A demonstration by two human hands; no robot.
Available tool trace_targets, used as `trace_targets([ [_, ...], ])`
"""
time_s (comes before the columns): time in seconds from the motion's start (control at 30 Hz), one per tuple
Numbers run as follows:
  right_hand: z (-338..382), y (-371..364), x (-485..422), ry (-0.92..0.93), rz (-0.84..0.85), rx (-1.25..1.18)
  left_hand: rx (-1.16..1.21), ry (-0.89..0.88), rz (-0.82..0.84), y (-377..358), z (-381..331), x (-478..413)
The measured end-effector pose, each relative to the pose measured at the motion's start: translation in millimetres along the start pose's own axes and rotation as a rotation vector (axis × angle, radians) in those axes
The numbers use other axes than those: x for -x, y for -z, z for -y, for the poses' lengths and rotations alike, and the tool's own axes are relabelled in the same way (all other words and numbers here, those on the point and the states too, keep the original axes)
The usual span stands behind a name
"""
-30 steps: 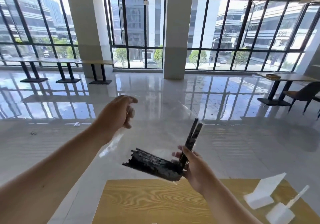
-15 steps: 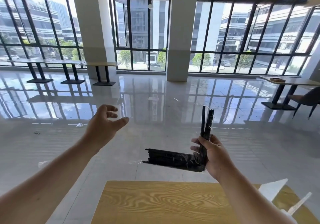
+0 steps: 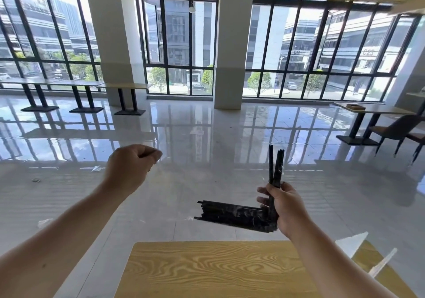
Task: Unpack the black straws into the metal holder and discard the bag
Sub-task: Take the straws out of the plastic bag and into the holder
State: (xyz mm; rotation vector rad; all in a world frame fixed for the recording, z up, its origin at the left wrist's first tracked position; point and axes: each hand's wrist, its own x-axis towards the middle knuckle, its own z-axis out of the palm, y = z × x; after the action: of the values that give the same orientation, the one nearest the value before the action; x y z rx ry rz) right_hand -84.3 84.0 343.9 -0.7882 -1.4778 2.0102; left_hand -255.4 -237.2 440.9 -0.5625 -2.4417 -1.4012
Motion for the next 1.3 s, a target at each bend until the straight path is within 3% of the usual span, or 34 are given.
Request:
trace_targets([
  [0.07, -4, 3, -3, -0.019, -0.046, 0.02, 0.147, 0.08, 0.127, -1, -6, 1],
  [0.2, -9, 8, -5, -0.03, -0.081, 0.037, 0.587, 0.285, 0.584, 14, -15, -1],
  [0.27, -10, 9, -5, -0.016, -0.087, 0.049, 0.783, 0.308, 0.639, 22, -17, -4],
  [0.33, -9, 10, -3, 0.0, -0.088, 0.047, 0.736, 0.292, 0.549, 22, -18, -6],
  [0.47, -5, 9, -1, 0.028, -0.075, -0.005, 0.222, 0.082, 0.203, 15, -16, -8],
  [0.67, 7, 5, 5, 0.083, 0.007, -0.069, -0.106, -0.076, -0.121, 15, -3, -11],
  [0.73, 10, 2, 7, 0.093, 0.031, -0.082, 0.057, -0.015, -0.099, 14, -1, -10],
  [0.8, 13, 0, 9, 0.102, 0.053, -0.089, 0.302, 0.091, 0.067, 10, -3, -8],
  [0.87, 15, -1, 10, 0.108, 0.067, -0.085, 0.315, 0.129, 0.206, 6, -3, -7],
  [1.0, 15, -6, 11, 0.107, 0.079, -0.082, 0.293, 0.136, 0.29, -7, 3, -5],
  [1.1, 14, -8, 11, 0.107, 0.084, -0.083, 0.297, 0.152, 0.269, -19, 3, -4],
  [1.3, 11, -14, 12, 0.081, 0.115, -0.117, 0.18, 0.155, 0.061, -28, -5, -5],
])
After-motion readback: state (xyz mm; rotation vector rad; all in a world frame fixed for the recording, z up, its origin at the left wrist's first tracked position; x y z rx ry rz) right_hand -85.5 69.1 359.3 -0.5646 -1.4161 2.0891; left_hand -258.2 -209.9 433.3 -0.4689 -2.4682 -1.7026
